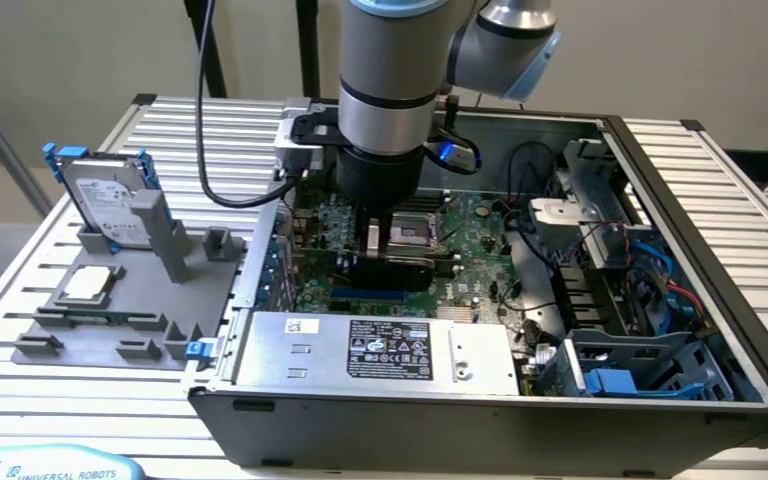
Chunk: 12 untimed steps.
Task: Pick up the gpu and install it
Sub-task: 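Insert the gpu into the slot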
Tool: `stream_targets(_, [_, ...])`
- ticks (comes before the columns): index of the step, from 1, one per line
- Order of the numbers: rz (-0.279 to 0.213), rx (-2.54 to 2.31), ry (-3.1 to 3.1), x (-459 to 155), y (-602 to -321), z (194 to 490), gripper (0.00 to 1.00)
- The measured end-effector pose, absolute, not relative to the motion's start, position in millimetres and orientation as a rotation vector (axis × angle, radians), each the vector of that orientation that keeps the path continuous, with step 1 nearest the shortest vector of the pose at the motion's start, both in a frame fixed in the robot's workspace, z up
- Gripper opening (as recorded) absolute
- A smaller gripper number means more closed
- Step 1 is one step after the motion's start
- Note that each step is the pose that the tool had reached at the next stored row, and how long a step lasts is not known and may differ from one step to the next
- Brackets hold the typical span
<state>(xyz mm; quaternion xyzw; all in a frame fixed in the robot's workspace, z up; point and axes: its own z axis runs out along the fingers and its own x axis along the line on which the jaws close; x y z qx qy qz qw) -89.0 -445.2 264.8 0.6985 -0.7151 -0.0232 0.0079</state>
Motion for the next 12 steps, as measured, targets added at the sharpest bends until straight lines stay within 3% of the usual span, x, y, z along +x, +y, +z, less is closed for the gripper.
stream_targets(12, [-0.072, 2.187, -2.232, -89.8, -444.5, 260.4, 0.26])
